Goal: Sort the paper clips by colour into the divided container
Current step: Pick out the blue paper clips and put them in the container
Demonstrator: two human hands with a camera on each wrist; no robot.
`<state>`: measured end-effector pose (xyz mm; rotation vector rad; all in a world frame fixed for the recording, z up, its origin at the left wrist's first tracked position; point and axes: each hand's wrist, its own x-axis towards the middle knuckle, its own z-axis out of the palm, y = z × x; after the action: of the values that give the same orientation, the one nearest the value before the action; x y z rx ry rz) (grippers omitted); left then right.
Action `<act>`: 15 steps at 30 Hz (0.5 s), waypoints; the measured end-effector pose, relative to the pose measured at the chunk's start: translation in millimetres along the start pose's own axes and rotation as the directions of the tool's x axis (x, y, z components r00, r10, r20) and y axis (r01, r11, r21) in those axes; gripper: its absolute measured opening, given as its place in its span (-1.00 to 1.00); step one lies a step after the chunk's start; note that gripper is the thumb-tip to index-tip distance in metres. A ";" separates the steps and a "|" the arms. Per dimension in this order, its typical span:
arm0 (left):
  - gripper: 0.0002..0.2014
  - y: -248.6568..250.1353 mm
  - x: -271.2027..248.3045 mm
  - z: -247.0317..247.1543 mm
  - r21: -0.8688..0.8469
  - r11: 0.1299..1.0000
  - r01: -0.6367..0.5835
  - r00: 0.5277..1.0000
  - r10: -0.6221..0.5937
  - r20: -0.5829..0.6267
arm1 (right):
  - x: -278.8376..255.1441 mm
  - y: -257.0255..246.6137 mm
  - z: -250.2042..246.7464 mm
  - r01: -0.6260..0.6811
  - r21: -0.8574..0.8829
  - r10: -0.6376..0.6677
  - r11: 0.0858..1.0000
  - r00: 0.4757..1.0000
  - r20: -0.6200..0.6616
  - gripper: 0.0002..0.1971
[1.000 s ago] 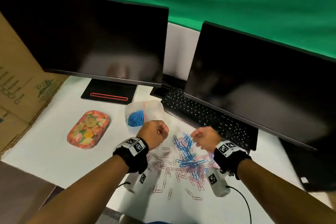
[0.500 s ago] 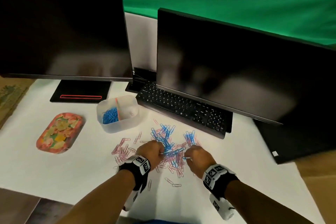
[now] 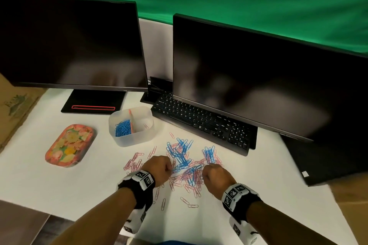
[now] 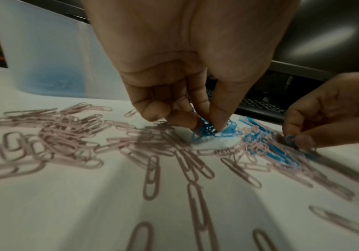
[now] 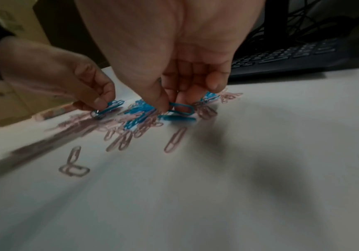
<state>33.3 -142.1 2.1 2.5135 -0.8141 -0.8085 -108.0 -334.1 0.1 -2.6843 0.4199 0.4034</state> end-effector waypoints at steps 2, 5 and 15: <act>-0.81 -2.7 -0.6 -4.9 -0.083 0.996 0.020 1.000 -0.021 -0.008 | 0.8 2.1 -2.4 -0.039 0.102 0.038 0.994 0.999 0.011 -0.83; -0.83 -5.3 -0.4 -10.3 -0.154 0.987 0.037 0.999 -0.038 -0.005 | 2.5 5.8 -5.6 -0.120 0.294 0.121 0.948 0.993 0.014 -0.82; -0.76 -11.5 -0.3 -9.5 -0.168 0.983 0.070 0.997 -0.062 0.053 | 5.7 5.2 -16.1 -0.329 0.819 0.246 0.469 0.940 0.237 -0.79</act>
<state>43.7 -131.6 3.7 2.3889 -0.6505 -0.9228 -101.1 -346.7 10.6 -1.5968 0.8079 0.2861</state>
